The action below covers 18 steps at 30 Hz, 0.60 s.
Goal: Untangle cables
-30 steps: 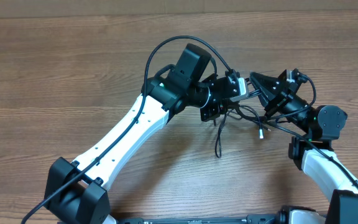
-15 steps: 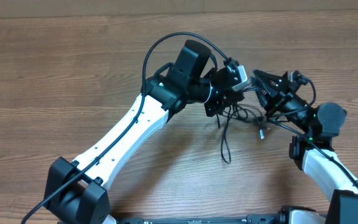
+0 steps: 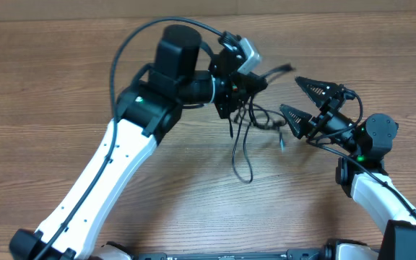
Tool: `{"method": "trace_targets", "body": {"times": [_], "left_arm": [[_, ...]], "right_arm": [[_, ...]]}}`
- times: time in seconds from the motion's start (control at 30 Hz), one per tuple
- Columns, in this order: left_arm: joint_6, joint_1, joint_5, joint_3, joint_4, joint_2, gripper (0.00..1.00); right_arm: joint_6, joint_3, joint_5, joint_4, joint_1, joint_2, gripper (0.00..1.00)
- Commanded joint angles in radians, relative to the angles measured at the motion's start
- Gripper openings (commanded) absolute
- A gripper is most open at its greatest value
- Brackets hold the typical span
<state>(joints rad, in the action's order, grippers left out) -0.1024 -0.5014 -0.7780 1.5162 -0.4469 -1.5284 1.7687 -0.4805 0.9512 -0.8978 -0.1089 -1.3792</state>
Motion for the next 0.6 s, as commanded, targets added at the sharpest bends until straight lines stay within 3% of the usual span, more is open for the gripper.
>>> {"method": "trace_targets", "body": {"times": [0.0, 0.23, 0.57], "left_arm": [[0.041, 0.006, -0.005, 0.027, 0.005, 0.019, 0.04], [0.066, 0.006, 0.027, 0.027, -0.003, 0.019, 0.04], [0.066, 0.004, 0.030, 0.027, -0.103, 0.018, 0.04]], "right_arm": [[-0.126, -0.003, 0.062, -0.010, 0.004, 0.006, 1.00], [-0.558, -0.003, 0.311, -0.143, 0.004, 0.006, 1.00], [-0.773, -0.003, 0.386, -0.148, 0.004, 0.006, 1.00]]}}
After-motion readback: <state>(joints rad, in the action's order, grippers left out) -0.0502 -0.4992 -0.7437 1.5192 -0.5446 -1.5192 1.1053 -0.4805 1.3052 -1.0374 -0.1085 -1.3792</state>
